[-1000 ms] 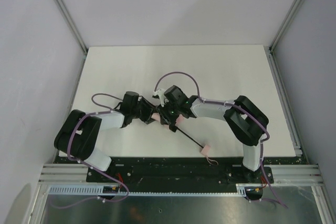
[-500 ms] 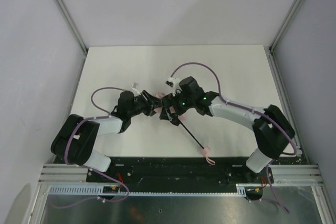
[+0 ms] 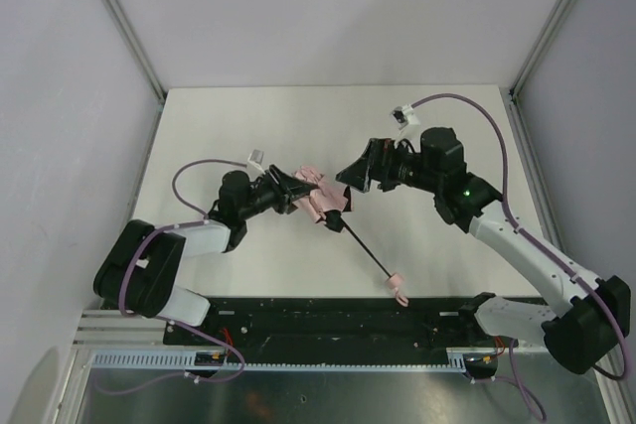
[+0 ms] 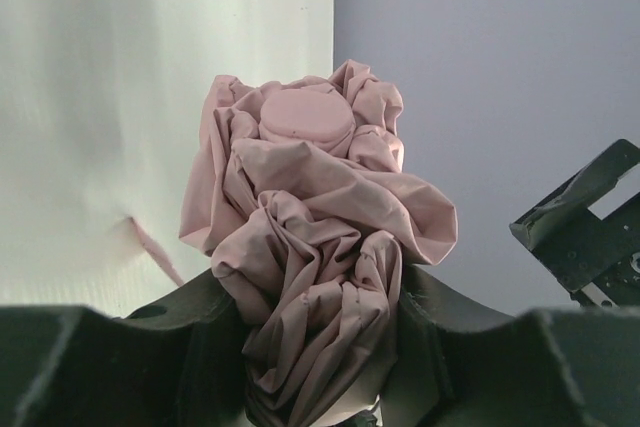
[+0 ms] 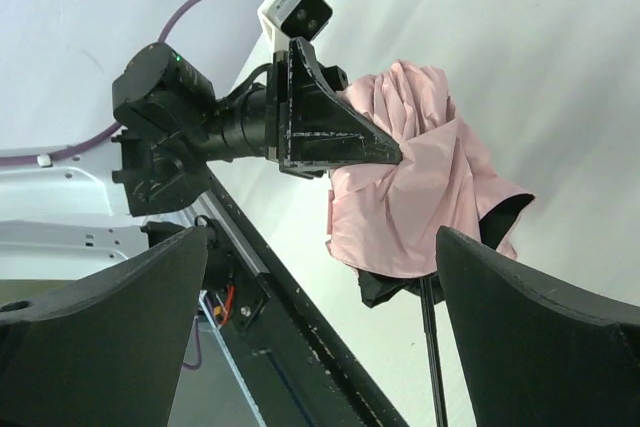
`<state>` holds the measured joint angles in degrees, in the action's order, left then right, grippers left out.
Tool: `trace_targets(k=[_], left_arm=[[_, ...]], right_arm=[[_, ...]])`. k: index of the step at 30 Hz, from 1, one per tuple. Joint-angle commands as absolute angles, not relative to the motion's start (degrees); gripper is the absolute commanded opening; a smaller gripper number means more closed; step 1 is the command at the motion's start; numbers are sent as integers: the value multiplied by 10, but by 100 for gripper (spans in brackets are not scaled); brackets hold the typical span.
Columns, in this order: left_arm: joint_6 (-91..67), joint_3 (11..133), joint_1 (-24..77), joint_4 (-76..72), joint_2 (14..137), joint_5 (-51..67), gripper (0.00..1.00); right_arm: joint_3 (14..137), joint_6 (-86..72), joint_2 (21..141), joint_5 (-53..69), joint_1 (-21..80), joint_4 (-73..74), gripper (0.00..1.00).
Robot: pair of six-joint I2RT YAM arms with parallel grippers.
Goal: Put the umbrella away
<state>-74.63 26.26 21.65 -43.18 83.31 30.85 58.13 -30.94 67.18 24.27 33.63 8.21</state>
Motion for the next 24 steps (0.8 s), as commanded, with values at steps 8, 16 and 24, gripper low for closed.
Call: trace_targets(k=[8, 16, 24], left_arm=[[-775, 274, 221, -490, 779, 334, 0], [-820, 262, 224, -474, 793, 312, 0], [-817, 267, 236, -461, 797, 308, 0]], right_arm=[[532, -401, 676, 241, 290, 65, 96], [551, -223, 671, 146, 446, 61, 88], [629, -174, 753, -93, 545, 115, 83]])
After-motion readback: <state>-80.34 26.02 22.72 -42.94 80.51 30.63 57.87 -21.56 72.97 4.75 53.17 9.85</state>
